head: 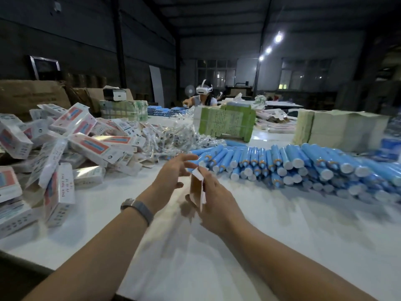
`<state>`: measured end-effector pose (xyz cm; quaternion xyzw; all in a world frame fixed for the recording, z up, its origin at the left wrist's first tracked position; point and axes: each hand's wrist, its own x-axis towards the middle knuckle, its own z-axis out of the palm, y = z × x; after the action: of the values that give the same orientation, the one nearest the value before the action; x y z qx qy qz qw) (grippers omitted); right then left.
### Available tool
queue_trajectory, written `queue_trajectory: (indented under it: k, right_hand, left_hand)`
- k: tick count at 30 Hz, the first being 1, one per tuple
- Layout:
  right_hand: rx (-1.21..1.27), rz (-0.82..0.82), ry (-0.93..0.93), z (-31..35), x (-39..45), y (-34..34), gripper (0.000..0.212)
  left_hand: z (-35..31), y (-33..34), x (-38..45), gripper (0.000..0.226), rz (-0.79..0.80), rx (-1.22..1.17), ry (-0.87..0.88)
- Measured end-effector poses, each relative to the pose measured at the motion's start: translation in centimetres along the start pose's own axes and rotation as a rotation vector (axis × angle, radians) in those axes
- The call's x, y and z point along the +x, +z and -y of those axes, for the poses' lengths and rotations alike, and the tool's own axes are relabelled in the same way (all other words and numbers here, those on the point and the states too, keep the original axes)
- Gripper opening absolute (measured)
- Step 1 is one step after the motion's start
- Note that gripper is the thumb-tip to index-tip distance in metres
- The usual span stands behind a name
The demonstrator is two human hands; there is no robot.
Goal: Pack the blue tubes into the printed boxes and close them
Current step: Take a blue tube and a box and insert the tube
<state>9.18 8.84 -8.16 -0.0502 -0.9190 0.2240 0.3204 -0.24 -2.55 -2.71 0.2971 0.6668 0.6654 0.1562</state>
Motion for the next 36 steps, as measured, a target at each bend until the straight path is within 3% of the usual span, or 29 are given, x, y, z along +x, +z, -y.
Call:
queue_trajectory:
  k: [3, 5, 7, 8, 9, 12, 14, 16, 20, 22, 24, 27, 31, 34, 36]
  right_hand:
    - [0.077, 0.001, -0.053, 0.1, -0.3, -0.3, 0.067]
    - [0.106, -0.061, -0.128, 0.2, -0.8, -0.7, 0.043]
    - [0.050, -0.115, -0.231, 0.4, -0.9, -1.0, 0.022]
    - [0.047, -0.081, -0.264, 0.3, -0.9, -0.9, 0.020]
    - [0.147, -0.012, -0.175, 0.2, -0.7, -1.0, 0.023]
    - [0.362, 0.026, 0.146, 0.4, -0.2, -1.5, 0.058]
    - [0.345, 0.014, 0.218, 0.0, -0.2, -1.5, 0.070]
    - [0.136, -0.032, 0.178, -0.9, 0.1, -2.6, 0.063]
    - [-0.569, -0.075, 0.110, -4.0, 2.4, -7.7, 0.050]
    - [-0.920, -0.010, 0.188, -5.7, 3.6, -10.8, 0.054]
    - [-1.097, 0.052, 0.344, -7.3, 4.0, -13.3, 0.054]
    - [-1.095, 0.076, 0.517, -9.3, 3.3, -15.5, 0.040]
    - [-1.086, 0.006, 0.425, -10.5, 2.6, -16.0, 0.027]
    - [-0.901, -0.125, 0.459, -10.6, 2.9, -16.0, 0.018]
    - [-0.645, -0.289, 0.587, -10.3, 3.2, -16.0, 0.018]
  left_hand:
    - [2.9, -0.5, -0.7, 0.078, 0.030, 0.330, 0.288]
    - [3.8, -0.8, -0.6, 0.075, 0.028, 0.560, 0.462]
    - [4.0, -0.8, -0.5, 0.060, -0.001, 0.591, 0.563]
    - [3.9, -0.7, -0.5, 0.055, -0.007, 0.565, 0.558]
    - [3.9, -0.7, -0.6, 0.052, -0.027, 0.546, 0.534]
    - [4.3, -0.6, -0.6, 0.045, -0.196, 0.483, 0.419]
    - [4.4, -0.6, -0.5, 0.046, -0.274, 0.453, 0.377]
    - [4.3, -0.3, -0.5, 0.047, -0.274, 0.440, 0.388]
    - [3.5, 0.1, -1.6, 0.060, -0.276, 0.375, 0.399]
    - [3.2, 0.4, -1.8, 0.058, -0.275, 0.376, 0.426]
    - [3.2, 0.5, -1.8, 0.050, -0.262, 0.367, 0.436]
    - [3.5, 0.7, -1.4, 0.046, -0.223, 0.341, 0.442]
    - [3.8, 0.9, -1.3, 0.047, -0.213, 0.318, 0.443]
    - [3.7, 0.9, -1.3, 0.047, -0.218, 0.311, 0.435]
    - [3.6, 1.0, -1.2, 0.045, -0.217, 0.324, 0.429]
